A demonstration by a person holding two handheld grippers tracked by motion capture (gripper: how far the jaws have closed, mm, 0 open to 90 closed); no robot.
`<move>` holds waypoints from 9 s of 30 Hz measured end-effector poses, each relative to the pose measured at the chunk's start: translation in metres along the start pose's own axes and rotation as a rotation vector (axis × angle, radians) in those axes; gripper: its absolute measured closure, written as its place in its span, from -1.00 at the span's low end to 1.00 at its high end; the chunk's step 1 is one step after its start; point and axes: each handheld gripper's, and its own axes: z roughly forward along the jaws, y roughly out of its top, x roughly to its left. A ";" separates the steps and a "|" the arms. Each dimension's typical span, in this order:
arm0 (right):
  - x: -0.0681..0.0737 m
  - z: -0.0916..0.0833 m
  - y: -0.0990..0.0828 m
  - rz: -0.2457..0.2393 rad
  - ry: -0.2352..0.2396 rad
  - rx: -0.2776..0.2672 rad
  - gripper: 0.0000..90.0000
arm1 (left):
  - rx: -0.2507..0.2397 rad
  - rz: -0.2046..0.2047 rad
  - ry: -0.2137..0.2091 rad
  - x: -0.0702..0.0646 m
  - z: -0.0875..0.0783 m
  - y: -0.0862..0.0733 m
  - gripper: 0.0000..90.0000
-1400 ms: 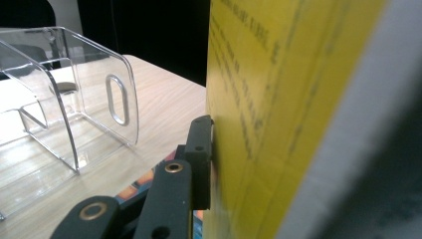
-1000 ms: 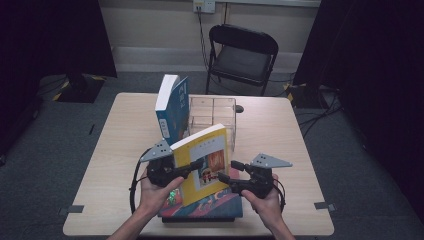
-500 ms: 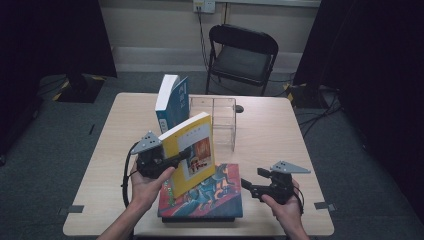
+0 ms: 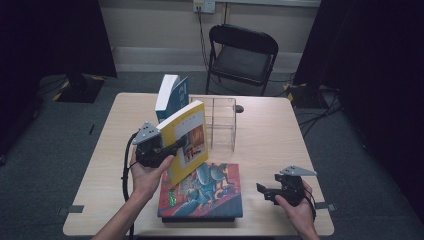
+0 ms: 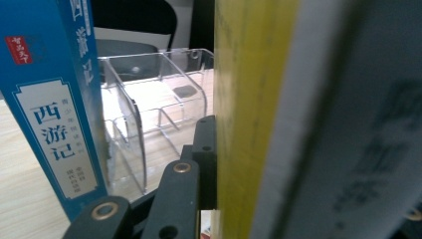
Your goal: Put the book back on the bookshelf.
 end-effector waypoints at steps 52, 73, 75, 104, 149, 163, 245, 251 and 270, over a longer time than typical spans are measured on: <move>-0.003 0.030 -0.019 -0.108 -0.098 0.036 -0.76 | -0.026 -0.029 0.239 0.020 0.116 0.011 0.68; -0.003 0.030 -0.019 -0.110 -0.096 0.037 -0.75 | 0.004 0.022 0.225 0.020 0.121 -0.011 0.67; -0.003 0.030 -0.019 -0.110 -0.096 0.037 -0.75 | 0.007 0.031 0.220 0.020 0.118 -0.012 0.65; -0.003 0.030 -0.019 -0.110 -0.096 0.037 -0.75 | 0.407 -0.020 0.110 0.008 0.079 0.066 0.41; -0.003 0.031 -0.018 -0.118 -0.086 0.038 -0.75 | 0.792 -0.151 0.321 0.030 0.167 0.138 0.68; -0.003 0.031 -0.018 -0.122 -0.082 0.039 -0.75 | 0.707 -0.176 0.338 0.036 0.174 0.137 0.68; 0.018 0.015 0.003 -0.119 0.011 -0.039 -0.42 | 0.411 0.032 -0.020 0.032 0.027 -0.042 0.52; 0.038 0.011 0.029 -0.150 0.068 -0.113 -0.38 | 0.418 0.017 0.000 0.038 0.005 -0.068 0.55; 0.086 0.085 0.070 -0.257 0.190 -0.047 -0.52 | 0.423 -0.049 -0.010 0.049 -0.011 -0.096 0.32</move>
